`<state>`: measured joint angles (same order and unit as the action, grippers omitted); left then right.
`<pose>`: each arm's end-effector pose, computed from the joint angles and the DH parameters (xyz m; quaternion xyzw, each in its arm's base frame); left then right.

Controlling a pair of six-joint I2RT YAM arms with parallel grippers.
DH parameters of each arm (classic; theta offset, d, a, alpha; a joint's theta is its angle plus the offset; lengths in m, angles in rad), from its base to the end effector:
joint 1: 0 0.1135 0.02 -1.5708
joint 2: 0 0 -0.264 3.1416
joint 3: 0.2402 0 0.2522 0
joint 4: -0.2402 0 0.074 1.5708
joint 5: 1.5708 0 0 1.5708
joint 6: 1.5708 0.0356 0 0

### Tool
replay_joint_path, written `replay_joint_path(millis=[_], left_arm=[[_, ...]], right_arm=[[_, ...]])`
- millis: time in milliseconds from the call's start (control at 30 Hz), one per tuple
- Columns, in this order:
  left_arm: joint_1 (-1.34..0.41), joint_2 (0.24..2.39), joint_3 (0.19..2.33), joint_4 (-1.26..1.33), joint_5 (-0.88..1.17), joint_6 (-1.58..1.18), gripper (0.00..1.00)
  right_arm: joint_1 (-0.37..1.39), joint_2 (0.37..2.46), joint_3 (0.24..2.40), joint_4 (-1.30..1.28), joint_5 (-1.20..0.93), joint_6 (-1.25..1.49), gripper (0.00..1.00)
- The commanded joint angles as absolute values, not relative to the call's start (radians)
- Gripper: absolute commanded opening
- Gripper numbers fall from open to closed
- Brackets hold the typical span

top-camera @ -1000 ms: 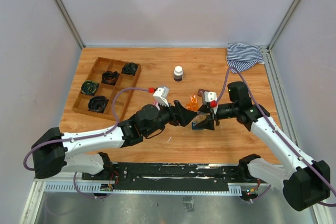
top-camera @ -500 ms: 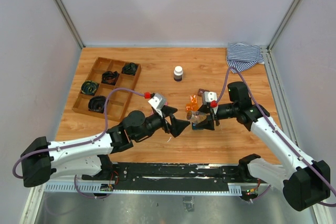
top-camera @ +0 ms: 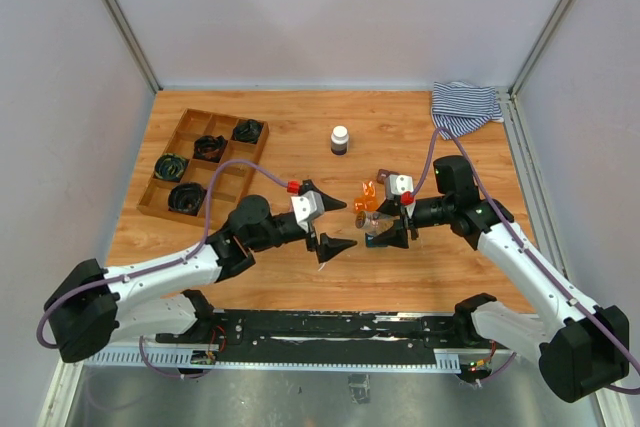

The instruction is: Sort the pills into containers

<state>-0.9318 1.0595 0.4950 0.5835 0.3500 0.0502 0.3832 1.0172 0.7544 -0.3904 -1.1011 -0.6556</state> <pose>0.1317 -0.1978 0.2654 0.4348 0.5496 -0.4102 0.5837 0.1782 0.1061 0.2776 -0.5804 0.5483 0.4135 0.4376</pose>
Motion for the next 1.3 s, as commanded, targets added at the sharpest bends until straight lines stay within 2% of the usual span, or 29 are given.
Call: replay_joint_path(millis=[0,400,633,833,933,1033,1167,1267], left_arm=[[-0.896,1.125,0.565,0.650,0.518,0.066,0.92],[-0.873,1.252,0.666,0.649,0.586,0.035,0.70],[-0.867,1.265,0.673,0.649,0.583,0.009,0.52],[-0.867,1.262,0.676,0.649,0.579,-0.035,0.29],[-0.867,1.257,0.678,0.650,0.561,-0.103,0.19],[-0.867,1.251,0.675,0.658,0.546,-0.206,0.16],[-0.866,1.249,0.663,0.660,0.468,-0.434,0.01],[-0.872,1.242,0.655,0.660,0.440,-0.597,0.00]], right_arm=[[0.389,1.004,0.771,-0.380,-1.140,-0.665,0.01],[0.388,1.002,0.771,-0.380,-1.142,-0.665,0.00],[0.388,1.001,0.770,-0.379,-1.143,-0.666,0.01],[0.388,1.001,0.771,-0.380,-1.141,-0.666,0.01],[0.388,1.002,0.771,-0.380,-1.143,-0.665,0.01],[0.388,1.002,0.771,-0.381,-1.142,-0.665,0.01],[0.388,1.001,0.771,-0.380,-1.140,-0.663,0.01],[0.388,1.000,0.770,-0.380,-1.141,-0.664,0.01]])
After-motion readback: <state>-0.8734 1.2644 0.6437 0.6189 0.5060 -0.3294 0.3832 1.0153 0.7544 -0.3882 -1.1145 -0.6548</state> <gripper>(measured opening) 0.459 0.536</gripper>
